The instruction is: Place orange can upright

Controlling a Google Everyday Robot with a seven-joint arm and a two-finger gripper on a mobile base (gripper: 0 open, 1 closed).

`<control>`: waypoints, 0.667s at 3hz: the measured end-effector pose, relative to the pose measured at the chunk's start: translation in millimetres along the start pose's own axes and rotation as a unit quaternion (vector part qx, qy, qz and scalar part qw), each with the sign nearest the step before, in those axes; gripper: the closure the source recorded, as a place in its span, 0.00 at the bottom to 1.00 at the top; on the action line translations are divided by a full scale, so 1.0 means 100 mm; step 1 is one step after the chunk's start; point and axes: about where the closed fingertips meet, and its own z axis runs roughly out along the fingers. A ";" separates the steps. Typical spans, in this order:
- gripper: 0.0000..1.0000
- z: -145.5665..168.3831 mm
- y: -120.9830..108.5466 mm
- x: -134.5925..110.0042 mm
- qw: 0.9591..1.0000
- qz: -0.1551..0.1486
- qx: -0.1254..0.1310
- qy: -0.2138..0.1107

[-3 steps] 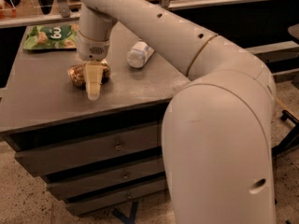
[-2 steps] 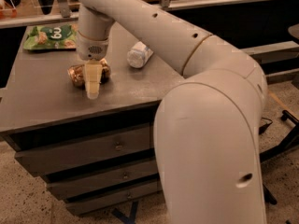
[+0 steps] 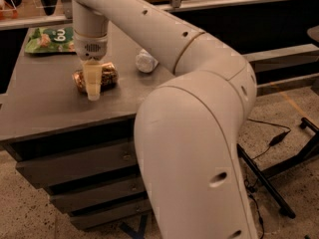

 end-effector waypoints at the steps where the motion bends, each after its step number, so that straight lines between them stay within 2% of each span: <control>1: 0.39 0.03 -0.05 -0.04 0.999 0.015 -0.009 0.029; 2: 0.62 0.08 -0.09 -0.03 0.998 0.021 -0.014 0.051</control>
Offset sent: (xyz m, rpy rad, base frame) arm -0.0055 -0.0132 -0.0030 -0.2411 0.0601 -0.0328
